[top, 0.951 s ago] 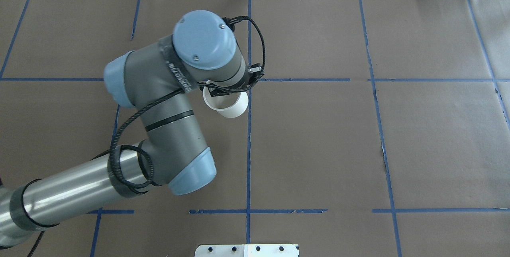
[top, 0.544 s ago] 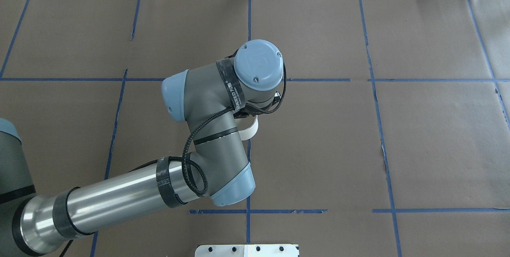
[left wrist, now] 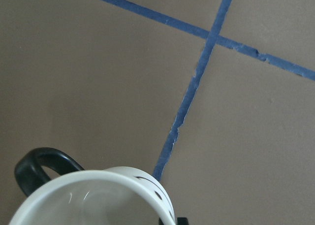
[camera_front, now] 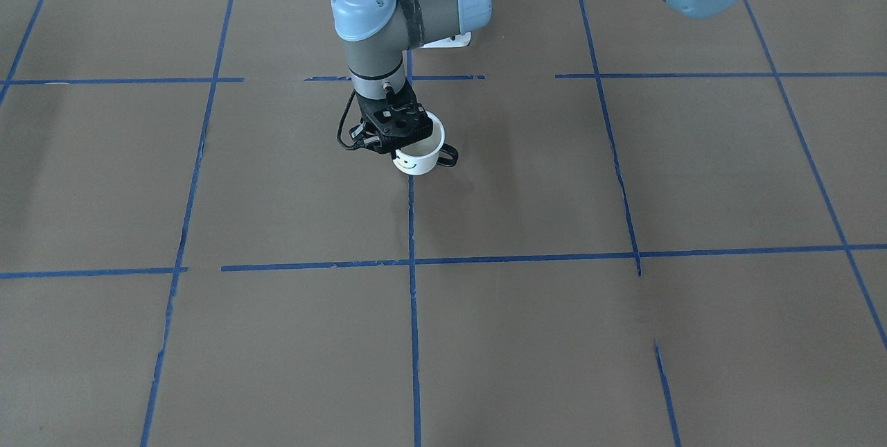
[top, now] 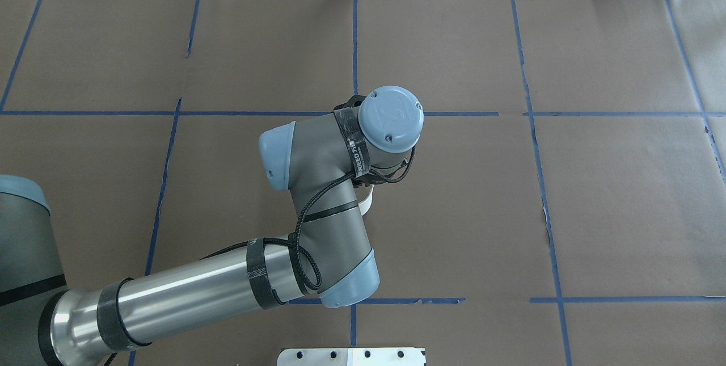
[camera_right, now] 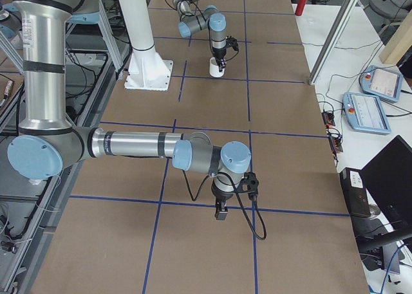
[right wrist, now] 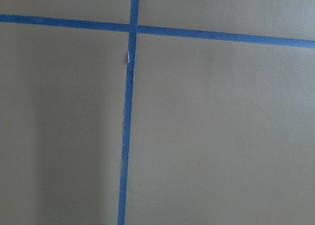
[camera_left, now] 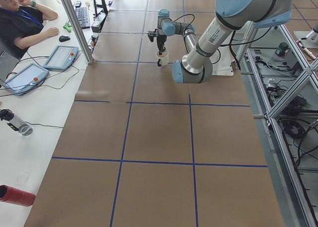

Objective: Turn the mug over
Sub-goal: 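Rotate the mug upright with the left gripper and lower it onto the table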

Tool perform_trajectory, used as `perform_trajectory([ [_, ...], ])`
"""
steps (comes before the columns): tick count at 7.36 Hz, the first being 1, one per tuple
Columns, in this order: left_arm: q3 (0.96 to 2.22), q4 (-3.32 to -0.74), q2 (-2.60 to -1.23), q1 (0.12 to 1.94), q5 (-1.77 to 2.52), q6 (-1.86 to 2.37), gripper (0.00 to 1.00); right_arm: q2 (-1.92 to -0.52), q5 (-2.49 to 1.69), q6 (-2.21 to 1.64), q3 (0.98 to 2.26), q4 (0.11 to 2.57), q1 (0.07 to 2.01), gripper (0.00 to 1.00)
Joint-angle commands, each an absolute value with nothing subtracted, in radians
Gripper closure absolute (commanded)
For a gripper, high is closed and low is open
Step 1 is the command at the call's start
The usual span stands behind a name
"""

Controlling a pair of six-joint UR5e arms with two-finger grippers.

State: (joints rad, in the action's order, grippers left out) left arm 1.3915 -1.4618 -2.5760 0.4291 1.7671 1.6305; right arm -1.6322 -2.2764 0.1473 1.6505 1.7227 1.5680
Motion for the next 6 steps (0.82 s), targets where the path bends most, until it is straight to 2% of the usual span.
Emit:
perform_trajectory([
  [1, 1.384, -1.465, -2.579, 0.425, 1.767, 1.629, 0.89, -1.632, -2.276, 0.147, 1.651, 1.723, 1.568, 0.0],
  [3, 1.385, -1.48, -2.577, 0.422, 1.767, 1.628, 0.59, -1.632, -2.276, 0.147, 1.651, 1.723, 1.568, 0.0],
  [4, 1.387, -1.48, -2.577, 0.422, 1.766, 1.623, 0.36, -1.632, -2.276, 0.147, 1.651, 1.723, 1.568, 0.0],
  [5, 1.397, -1.479, -2.569, 0.422, 1.723, 1.614, 0.0, -1.632, -2.276, 0.147, 1.651, 1.723, 1.568, 0.0],
  [6, 1.464, -1.471, -2.557, 0.423, 1.701, 1.592, 0.0, -1.632, -2.276, 0.147, 1.651, 1.723, 1.568, 0.0],
])
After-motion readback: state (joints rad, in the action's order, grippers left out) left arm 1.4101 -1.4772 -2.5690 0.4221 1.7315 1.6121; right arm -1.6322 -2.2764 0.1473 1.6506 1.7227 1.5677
